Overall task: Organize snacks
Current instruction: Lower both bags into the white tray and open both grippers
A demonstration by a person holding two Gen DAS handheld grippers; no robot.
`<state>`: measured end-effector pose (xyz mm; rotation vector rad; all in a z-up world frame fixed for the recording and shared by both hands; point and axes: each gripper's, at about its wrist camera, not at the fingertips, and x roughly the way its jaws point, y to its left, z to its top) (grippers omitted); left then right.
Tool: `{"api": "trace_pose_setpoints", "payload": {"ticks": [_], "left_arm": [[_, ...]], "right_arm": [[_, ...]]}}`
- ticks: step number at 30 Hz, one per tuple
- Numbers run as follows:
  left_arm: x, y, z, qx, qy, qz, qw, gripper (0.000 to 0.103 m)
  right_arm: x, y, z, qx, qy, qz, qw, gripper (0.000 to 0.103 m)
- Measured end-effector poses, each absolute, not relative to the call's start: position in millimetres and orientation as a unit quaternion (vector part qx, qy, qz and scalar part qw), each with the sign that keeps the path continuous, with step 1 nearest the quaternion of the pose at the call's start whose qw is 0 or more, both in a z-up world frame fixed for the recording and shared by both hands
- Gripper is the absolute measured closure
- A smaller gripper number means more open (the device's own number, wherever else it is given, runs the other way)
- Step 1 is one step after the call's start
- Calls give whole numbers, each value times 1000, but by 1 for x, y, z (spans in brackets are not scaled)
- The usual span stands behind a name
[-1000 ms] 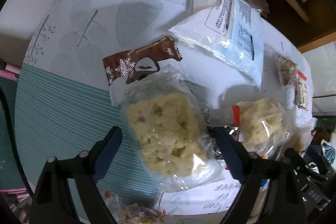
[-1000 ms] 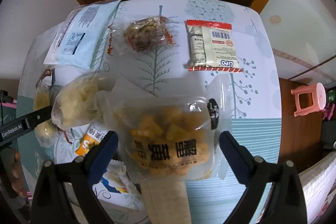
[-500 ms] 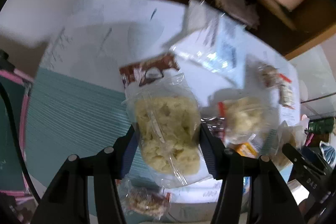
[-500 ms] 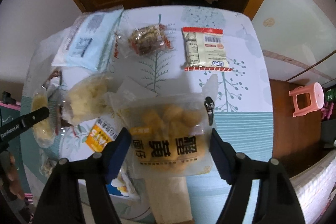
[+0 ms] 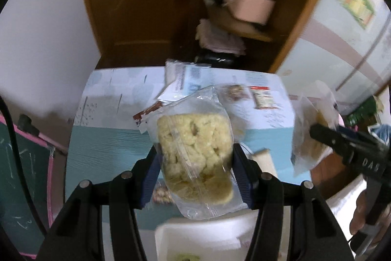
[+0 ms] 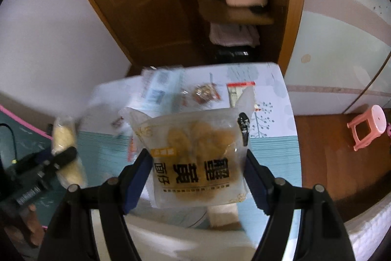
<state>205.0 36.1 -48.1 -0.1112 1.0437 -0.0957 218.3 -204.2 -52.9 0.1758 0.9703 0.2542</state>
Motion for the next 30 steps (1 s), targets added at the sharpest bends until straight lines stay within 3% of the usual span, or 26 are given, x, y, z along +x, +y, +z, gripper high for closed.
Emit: {"api": "trace_pose_setpoints", "payload": {"ticks": [5, 12, 30], "left_arm": [[149, 20, -22, -33, 483, -72, 872, 48], [91, 3, -27, 0, 489, -85, 868, 48], [37, -21, -141, 63, 573, -87, 812, 48]], "right_arm": [[164, -206, -27, 87, 444, 144, 880, 28], [103, -203, -31, 90, 462, 160, 868, 28], [40, -180, -145, 3, 579, 125, 805, 26]]}}
